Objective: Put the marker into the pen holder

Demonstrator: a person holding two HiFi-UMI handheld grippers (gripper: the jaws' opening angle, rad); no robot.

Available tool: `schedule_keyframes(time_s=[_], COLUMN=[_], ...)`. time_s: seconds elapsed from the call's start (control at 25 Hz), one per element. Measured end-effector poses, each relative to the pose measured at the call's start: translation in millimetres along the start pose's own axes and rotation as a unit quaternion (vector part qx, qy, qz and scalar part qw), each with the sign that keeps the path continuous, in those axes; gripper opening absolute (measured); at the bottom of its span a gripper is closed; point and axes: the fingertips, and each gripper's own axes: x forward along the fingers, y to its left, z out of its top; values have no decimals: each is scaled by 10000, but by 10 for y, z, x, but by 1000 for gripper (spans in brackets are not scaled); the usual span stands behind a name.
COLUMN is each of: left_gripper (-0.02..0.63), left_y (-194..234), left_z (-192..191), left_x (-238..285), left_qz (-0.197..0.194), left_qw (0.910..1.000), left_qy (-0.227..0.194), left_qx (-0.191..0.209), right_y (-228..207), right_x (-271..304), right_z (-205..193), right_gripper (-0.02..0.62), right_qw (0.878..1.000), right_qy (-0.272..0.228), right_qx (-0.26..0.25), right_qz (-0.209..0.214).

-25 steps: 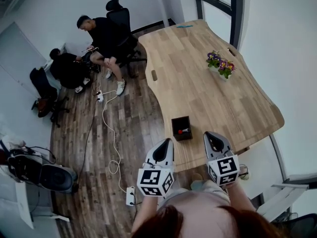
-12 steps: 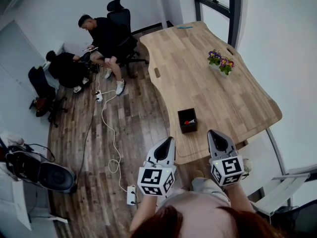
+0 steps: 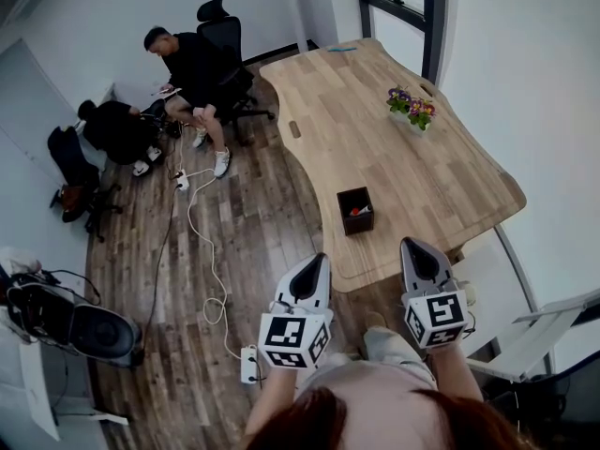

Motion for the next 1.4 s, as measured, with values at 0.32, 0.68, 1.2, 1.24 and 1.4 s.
schedule_keyframes(time_s=[0.32, 0.68, 1.2, 1.24, 1.4], left_gripper=[2, 2, 2, 2, 2], left_y=[-46, -18, 30, 25, -3], left_z=[-14, -8, 36, 42, 19], left_x=[-212, -319, -332, -323, -280], left_qz=[-61, -81, -56, -71, -105], left_qw=[10000, 9999, 9997, 9997, 9996], left_qy=[-39, -92, -168, -172, -160], left_qx=[1, 116, 175, 173, 189], right_y=[102, 165, 147, 147, 147], right_x=[-225, -326, -319, -311, -309], right_z=[33, 61, 49, 53, 25], right_gripper=[0, 0, 0, 0, 0], right_qw=[9998, 9993, 9988, 9987, 9984], right_qy=[-51, -140, -96, -88, -42], right_qx=[-52, -164, -240, -272, -392], right_qz=[-159, -308, -418, -421, -415])
